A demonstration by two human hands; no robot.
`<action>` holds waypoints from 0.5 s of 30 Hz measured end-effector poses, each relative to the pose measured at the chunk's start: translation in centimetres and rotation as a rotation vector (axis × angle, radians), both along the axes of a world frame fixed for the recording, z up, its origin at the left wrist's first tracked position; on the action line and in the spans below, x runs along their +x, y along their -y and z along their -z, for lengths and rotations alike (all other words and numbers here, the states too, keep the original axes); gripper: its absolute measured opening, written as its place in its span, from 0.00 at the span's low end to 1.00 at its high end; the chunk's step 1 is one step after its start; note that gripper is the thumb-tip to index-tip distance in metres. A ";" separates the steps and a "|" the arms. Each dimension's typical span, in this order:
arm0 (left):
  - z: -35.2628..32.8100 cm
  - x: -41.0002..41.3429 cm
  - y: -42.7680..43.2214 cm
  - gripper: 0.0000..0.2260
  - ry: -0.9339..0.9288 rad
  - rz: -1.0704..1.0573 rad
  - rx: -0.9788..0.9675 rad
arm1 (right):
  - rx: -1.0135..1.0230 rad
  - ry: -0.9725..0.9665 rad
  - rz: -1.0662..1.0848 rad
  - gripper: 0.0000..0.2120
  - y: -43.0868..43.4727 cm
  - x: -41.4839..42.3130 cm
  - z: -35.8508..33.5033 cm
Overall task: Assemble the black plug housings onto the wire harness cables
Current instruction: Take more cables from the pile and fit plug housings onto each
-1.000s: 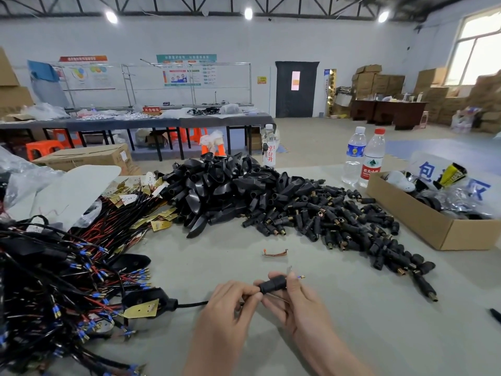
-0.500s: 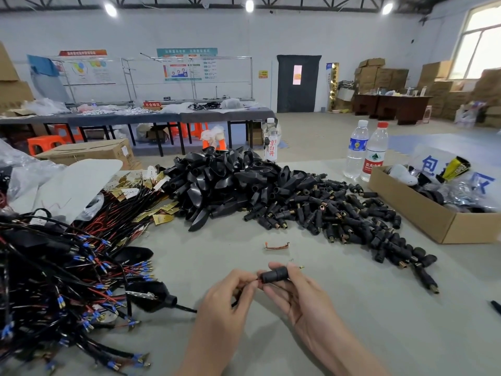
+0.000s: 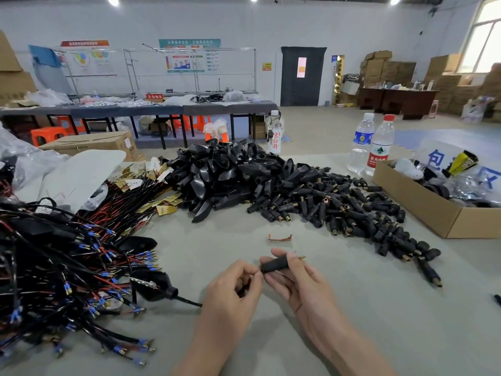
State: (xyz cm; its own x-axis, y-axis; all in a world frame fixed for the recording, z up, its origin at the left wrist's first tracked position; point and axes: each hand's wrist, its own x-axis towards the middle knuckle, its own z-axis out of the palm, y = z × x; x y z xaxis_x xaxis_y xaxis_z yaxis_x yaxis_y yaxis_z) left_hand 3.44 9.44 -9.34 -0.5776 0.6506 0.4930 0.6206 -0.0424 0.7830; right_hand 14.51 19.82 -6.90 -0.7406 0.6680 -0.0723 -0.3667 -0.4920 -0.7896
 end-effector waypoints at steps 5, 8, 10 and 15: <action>0.3 -0.3 0.2 0.05 -0.012 -0.029 -0.009 | -0.040 -0.013 0.010 0.16 -0.5 0.2 -0.1; 0.7 -0.5 0.1 0.03 -0.037 -0.028 -0.039 | -0.060 -0.003 -0.017 0.17 -0.4 0.1 -0.1; 0.7 -0.5 0.1 0.05 -0.040 -0.028 -0.054 | -0.049 0.020 -0.051 0.17 -0.2 0.0 0.1; 0.4 -0.6 0.0 0.06 0.037 -0.053 -0.023 | 0.016 0.079 -0.105 0.19 -0.4 0.0 0.0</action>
State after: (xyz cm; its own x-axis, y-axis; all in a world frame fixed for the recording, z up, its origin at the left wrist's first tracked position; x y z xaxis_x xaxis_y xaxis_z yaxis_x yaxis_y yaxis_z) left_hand 2.81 9.41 -9.78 -0.6290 0.6293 0.4565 0.5925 0.0078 0.8055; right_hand 14.54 20.22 -6.93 -0.7991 0.5885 -0.1229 -0.2502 -0.5115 -0.8220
